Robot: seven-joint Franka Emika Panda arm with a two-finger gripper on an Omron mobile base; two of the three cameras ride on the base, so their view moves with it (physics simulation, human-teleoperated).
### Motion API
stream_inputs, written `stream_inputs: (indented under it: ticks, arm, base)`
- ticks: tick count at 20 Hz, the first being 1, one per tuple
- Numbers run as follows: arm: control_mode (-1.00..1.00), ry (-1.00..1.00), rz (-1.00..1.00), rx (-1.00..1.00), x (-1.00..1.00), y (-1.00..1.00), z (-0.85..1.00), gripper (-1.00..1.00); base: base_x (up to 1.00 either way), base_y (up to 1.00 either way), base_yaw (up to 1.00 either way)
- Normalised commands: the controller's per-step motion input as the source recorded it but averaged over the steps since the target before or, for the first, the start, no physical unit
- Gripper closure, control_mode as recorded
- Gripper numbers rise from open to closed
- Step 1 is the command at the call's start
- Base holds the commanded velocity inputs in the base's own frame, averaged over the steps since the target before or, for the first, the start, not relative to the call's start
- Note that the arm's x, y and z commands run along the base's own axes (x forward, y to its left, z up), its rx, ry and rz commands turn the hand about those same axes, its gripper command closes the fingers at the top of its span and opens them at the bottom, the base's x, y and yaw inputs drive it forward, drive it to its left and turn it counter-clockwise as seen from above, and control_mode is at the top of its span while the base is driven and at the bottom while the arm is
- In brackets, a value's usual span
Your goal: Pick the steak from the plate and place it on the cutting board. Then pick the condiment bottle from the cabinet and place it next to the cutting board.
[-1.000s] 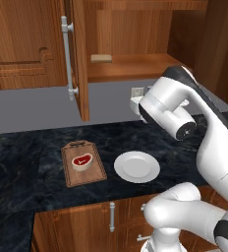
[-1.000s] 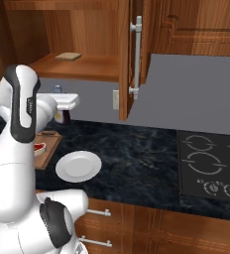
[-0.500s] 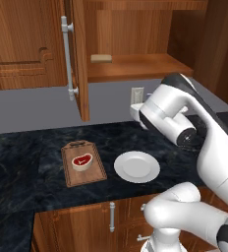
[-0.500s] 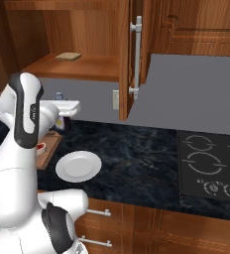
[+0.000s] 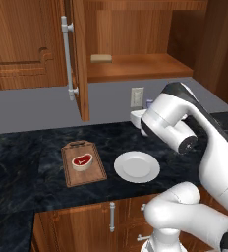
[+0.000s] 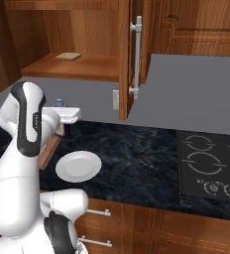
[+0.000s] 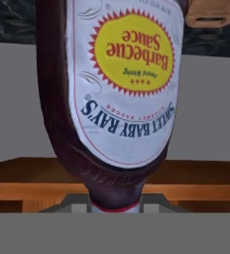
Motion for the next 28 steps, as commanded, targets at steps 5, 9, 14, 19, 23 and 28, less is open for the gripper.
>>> stream_inputs:
  ticks: [5,9,14,19,23,28]
  arm:
    - [-1.00,0.00,0.03,0.03,-0.13,0.00,-0.24,1.00]
    - [-1.00,0.00,0.04,0.03,-0.14,0.00,-0.27,1.00]
    - [-1.00,0.00,0.04,0.02,-0.13,0.00,-0.28,1.00]
    - [-1.00,-0.01,0.03,0.02,-0.07,0.00,-0.34,1.00]
    - [-1.00,-0.01,0.01,0.02,0.00,0.04,-0.37,1.00]
    - [-1.00,-0.03,0.00,0.03,0.00,0.12,-0.32,1.00]
  base:
    - [0.00,0.00,0.00]
    - [0.00,0.00,0.00]
    - [0.00,0.00,0.00]
    - [0.00,0.00,0.00]
    - [0.00,0.00,0.00]
    - [0.00,0.00,0.00]
